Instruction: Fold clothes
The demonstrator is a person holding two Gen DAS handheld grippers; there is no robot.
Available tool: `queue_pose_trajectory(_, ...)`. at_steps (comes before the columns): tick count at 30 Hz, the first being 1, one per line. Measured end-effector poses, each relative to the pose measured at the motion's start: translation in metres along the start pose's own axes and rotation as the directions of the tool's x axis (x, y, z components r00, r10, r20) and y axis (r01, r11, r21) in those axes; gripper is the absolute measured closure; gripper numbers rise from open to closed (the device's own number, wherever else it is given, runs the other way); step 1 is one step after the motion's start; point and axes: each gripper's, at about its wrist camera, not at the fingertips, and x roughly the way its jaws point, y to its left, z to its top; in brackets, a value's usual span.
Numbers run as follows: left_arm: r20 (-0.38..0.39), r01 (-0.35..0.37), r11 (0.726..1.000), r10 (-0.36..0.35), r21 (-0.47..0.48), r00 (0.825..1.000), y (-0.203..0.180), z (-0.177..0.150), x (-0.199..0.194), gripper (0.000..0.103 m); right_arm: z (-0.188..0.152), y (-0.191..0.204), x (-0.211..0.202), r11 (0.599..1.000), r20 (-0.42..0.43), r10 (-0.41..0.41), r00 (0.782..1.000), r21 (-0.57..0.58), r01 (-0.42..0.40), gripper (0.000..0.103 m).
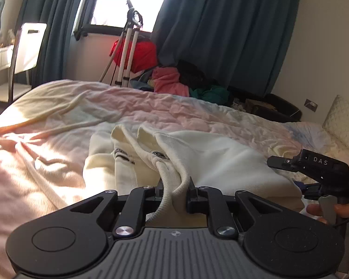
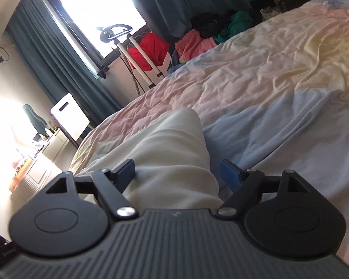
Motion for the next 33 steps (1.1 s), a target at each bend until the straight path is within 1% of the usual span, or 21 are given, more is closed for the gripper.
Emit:
queue_pose_trajectory(1,-0.026,-0.012,1.000,0.012,-0.005,1.000,0.002,-0.004,0.004,0.087,0.000,-0.004,0.006,0.999,-0.024,0.022,0.999,0.029,-0.021,0.021)
queue_pose_trajectory(3,-0.050,-0.026,1.000,0.026,-0.003,0.998,0.006,-0.009,0.010,0.087,-0.001,-0.012,0.017,0.995,-0.055,0.055,0.997,0.086,-0.050,0.014)
queue_pose_trajectory(5,-0.042,-0.019,1.000,0.018,-0.021,0.999,0.010,-0.009,0.009,0.085,-0.001,-0.019,0.024,0.987,-0.076,0.077,0.994,0.145,-0.065,0.008)
queue_pose_trajectory(7,-0.034,0.007,0.998,-0.010,-0.063,0.999,0.014,-0.007,0.006,0.081,-0.002,-0.027,0.027,0.973,-0.095,0.109,0.990,0.212,-0.087,0.008)
queue_pose_trajectory(9,-0.031,0.018,0.996,-0.021,-0.085,0.999,0.018,-0.006,0.003,0.077,-0.001,-0.031,0.030,0.960,-0.116,0.145,0.983,0.259,-0.111,0.006)
queue_pose_trajectory(11,-0.022,0.028,0.994,-0.031,-0.103,0.999,0.021,-0.005,-0.003,0.066,-0.001,-0.026,0.028,0.963,-0.124,0.150,0.981,0.242,-0.116,0.006)
queue_pose_trajectory(12,-0.007,0.037,0.991,-0.038,-0.129,0.999,0.024,-0.003,-0.006,0.054,-0.002,-0.022,0.027,0.967,-0.126,0.146,0.981,0.226,-0.115,0.006)
queue_pose_trajectory(13,0.008,0.055,0.983,-0.055,-0.174,0.998,0.028,-0.001,-0.009,0.037,-0.003,-0.017,0.026,0.972,-0.126,0.142,0.982,0.207,-0.114,0.006)
queue_pose_trajectory(14,0.025,0.073,0.974,-0.069,-0.216,0.997,0.033,0.001,-0.010,0.026,-0.004,-0.014,0.025,0.975,-0.126,0.138,0.982,0.191,-0.113,0.006)
queue_pose_trajectory(15,0.044,0.085,0.965,-0.076,-0.246,0.996,0.036,0.004,-0.012,0.023,-0.005,-0.011,0.024,0.978,-0.126,0.135,0.983,0.177,-0.112,0.006)
queue_pose_trajectory(16,0.057,0.072,0.962,-0.059,-0.264,0.997,0.038,0.006,-0.014,0.015,-0.005,-0.010,0.023,0.979,-0.126,0.134,0.983,0.168,-0.112,0.006)
queue_pose_trajectory(17,0.060,0.041,0.963,-0.026,-0.268,0.998,0.040,0.008,-0.014,0.007,-0.004,-0.009,0.022,0.980,-0.125,0.134,0.983,0.166,-0.112,0.006)
queue_pose_trajectory(18,0.062,0.008,0.963,0.009,-0.270,0.998,0.041,0.010,-0.014,0.005,-0.004,-0.009,0.021,0.979,-0.124,0.135,0.983,0.167,-0.113,0.006)
queue_pose_trajectory(20,0.042,-0.013,0.959,0.026,-0.283,0.999,0.045,0.012,-0.009,0.004,-0.003,-0.009,0.021,0.980,-0.122,0.132,0.984,0.163,-0.111,0.006)
queue_pose_trajectory(23,-0.048,-0.044,0.946,0.030,-0.321,0.998,0.052,0.009,0.011,0.001,-0.006,-0.008,0.022,0.986,-0.124,0.113,0.986,0.134,-0.096,0.006)
queue_pose_trajectory(25,-0.070,-0.083,0.952,0.065,-0.295,0.995,0.050,0.007,0.021,0.000,-0.008,-0.007,0.024,0.990,-0.126,0.100,0.987,0.111,-0.086,0.005)
queue_pose_trajectory(26,-0.073,-0.097,0.956,0.080,-0.275,0.994,0.049,0.006,0.025,0.000,-0.009,-0.005,0.025,0.992,-0.129,0.094,0.987,0.094,-0.082,0.003)
queue_pose_trajectory(30,-0.085,-0.120,0.960,0.102,-0.251,0.991,0.046,0.004,0.034,0.000,-0.014,0.007,0.027,0.998,-0.132,0.065,0.989,-0.002,-0.066,0.001)
queue_pose_trajectory(33,-0.106,-0.132,0.967,0.111,-0.219,0.988,0.047,0.000,0.042,0.000,-0.017,0.009,0.027,0.998,-0.130,0.049,0.990,-0.024,-0.053,0.001)
